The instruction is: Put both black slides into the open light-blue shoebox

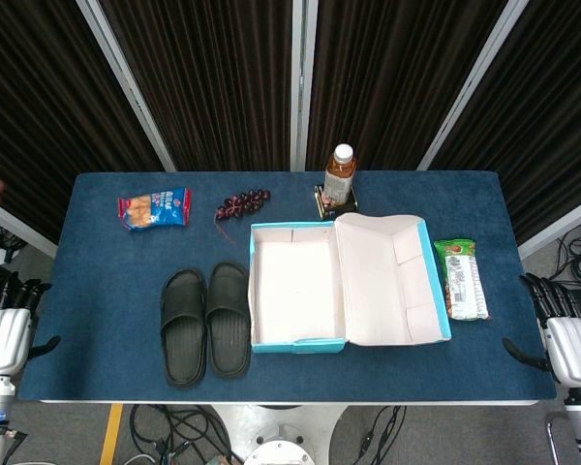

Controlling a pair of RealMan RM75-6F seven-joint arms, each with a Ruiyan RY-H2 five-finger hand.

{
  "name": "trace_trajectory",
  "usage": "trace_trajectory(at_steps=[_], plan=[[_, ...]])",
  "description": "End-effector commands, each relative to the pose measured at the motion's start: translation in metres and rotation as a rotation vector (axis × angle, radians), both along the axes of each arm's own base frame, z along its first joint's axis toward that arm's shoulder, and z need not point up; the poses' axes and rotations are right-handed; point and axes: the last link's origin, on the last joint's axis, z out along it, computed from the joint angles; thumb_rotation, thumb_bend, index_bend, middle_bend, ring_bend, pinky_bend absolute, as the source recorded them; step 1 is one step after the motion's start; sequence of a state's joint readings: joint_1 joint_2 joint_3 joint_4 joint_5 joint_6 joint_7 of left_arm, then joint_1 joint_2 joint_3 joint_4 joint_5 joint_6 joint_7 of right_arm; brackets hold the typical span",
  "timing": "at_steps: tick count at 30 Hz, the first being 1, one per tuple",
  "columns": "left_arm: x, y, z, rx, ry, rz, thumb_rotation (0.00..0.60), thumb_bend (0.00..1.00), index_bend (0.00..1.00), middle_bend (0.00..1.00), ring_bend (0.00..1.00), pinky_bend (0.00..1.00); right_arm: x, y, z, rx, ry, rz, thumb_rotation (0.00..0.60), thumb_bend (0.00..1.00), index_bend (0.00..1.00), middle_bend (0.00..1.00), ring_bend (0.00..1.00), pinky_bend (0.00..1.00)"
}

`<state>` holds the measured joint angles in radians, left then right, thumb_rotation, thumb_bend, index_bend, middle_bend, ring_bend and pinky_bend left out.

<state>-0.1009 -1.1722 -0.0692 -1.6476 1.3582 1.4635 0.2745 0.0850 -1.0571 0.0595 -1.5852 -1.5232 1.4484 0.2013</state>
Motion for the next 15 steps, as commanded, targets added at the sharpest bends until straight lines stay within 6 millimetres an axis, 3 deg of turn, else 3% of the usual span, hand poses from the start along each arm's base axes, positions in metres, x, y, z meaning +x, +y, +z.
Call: trace_trajectory(at_steps=[1, 10, 15], plan=[[0.001, 0.002, 0.000, -0.003, -0.010, -0.002, 0.600, 0.05, 0.21, 0.16, 0.00, 0.09, 0.000, -0.001, -0.001, 0.001, 0.000, -0.002, 0.600, 0.12, 0.00, 0.05, 0.00, 0.00], [0.009, 0.005, 0.002, -0.007, -0.012, -0.040, 0.600, 0.05, 0.21, 0.16, 0.00, 0.09, -0.002, 0.003, 0.003, -0.015, 0.000, 0.005, 0.600, 0.12, 0.00, 0.05, 0.00, 0.00], [0.025, 0.019, 0.009, -0.008, -0.024, -0.118, 0.600, 0.05, 0.21, 0.16, 0.00, 0.09, -0.001, 0.005, 0.009, -0.028, 0.010, 0.028, 0.600, 0.12, 0.00, 0.05, 0.00, 0.00]])
